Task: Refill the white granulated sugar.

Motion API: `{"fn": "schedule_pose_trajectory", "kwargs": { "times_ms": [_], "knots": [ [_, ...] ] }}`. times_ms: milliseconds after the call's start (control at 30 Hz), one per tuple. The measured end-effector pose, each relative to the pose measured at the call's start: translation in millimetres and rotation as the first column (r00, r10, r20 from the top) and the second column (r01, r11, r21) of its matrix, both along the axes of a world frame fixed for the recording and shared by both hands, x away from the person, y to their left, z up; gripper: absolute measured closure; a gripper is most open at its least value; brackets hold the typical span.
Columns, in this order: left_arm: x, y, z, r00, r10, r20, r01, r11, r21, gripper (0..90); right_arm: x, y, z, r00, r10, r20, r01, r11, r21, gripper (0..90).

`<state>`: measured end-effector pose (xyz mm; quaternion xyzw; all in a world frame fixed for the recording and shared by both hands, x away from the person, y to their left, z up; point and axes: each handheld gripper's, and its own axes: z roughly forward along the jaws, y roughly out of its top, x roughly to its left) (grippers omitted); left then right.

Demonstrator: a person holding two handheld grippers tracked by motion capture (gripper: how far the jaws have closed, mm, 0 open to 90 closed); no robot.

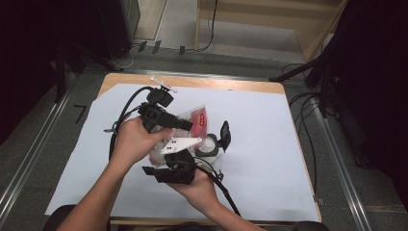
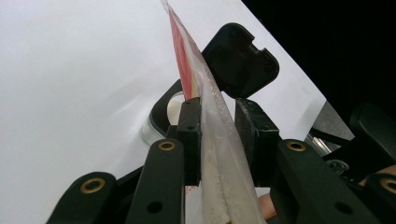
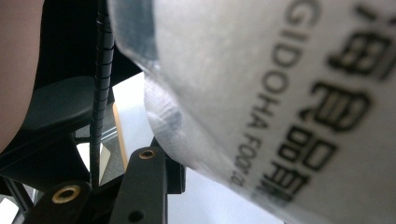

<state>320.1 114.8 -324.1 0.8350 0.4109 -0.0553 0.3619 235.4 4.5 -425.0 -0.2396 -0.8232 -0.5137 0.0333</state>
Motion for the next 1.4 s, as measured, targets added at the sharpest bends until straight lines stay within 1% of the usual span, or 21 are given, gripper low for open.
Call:
{"fn": "schedule_pose_trajectory", "kwargs": {
  "times_ms": [333, 467, 800, 1400],
  "knots": [
    [0.0, 0.3, 0.2, 1.0000, -0.008, 0.002, 0.008, 1.0000, 0.002, 73.0, 0.0, 0.0, 0.0, 1.0000, 0.001, 0.001, -0.001, 1.000, -0.001, 64.0],
    [-0.3, 0.0, 0.3, 1.0000, -0.002, 0.004, 0.002, 1.0000, -0.004, 72.9, 0.1, 0.0, 0.1, 1.0000, 0.001, 0.003, -0.001, 1.000, -0.002, 64.0],
    [-0.1, 0.5, 0.2, 1.0000, -0.009, 0.005, 0.009, 1.0000, 0.002, 73.0, 0.2, 0.0, 0.0, 1.0000, 0.002, 0.005, -0.002, 1.000, -0.002, 64.0],
    [0.1, 0.1, 0.0, 1.0000, -0.005, 0.004, 0.005, 1.0000, 0.003, 73.2, 0.6, -0.1, -0.4, 1.0000, 0.004, 0.005, -0.004, 1.000, -0.004, 63.9]
  ]
}}
